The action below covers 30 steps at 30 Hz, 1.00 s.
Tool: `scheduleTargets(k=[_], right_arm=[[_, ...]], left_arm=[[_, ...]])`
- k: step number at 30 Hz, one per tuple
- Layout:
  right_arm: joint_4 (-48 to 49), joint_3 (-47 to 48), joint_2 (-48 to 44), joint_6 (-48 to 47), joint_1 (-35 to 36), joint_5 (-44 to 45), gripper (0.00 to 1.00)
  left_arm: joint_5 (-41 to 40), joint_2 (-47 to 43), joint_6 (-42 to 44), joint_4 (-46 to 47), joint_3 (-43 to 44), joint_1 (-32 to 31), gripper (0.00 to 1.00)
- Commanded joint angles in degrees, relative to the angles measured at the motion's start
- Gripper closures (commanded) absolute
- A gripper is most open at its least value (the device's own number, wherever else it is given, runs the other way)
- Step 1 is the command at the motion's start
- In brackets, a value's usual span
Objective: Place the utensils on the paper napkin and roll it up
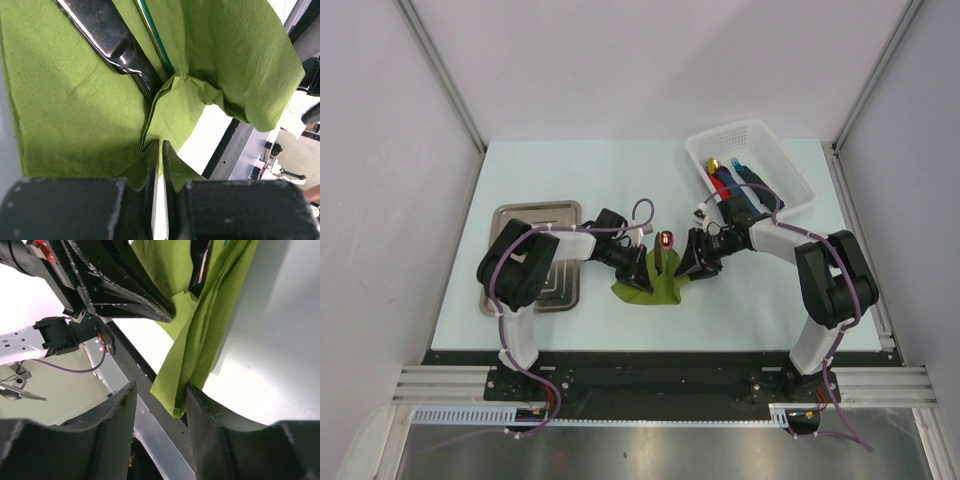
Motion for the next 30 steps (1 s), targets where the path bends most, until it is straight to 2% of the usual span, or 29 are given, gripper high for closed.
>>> scheduleTargets(k=[1,5,15,19,24,30], right_arm=[[-2.6,2.1,-1.1,-2.7,-1.1,3.1,0.52],[-8.2,2.6,-0.5,-6.1,-1.8,10.1,0.48],[-13.6,1.7,0.0,-9.2,-1.8,17.6,0.21],[-13.1,-1.6,-2.2,-7.8,-1.8,18.2,0.06],[-12.8,-2.2,-2.5,-6.9,-2.2,18.8,0.02],[-8.4,-3.2,-0.5,-4.1,-2.5,13.0,0.02]], left_arm=[[-1.9,0.4,0.4,1.1,1.5,0.3,0.89],[-2.0,0.3,0.3,1.3,1.5,0.3,0.89],[-2.3,0.5,0.0,1.4,1.5,0.4,0.88],[-2.5,0.6,0.1,1.4,1.7,0.3,0.88],[-2.7,0.5,0.0,1.2,2.0,0.4,0.88],[-2.9,0.4,0.1,1.1,1.8,0.3,0.88]])
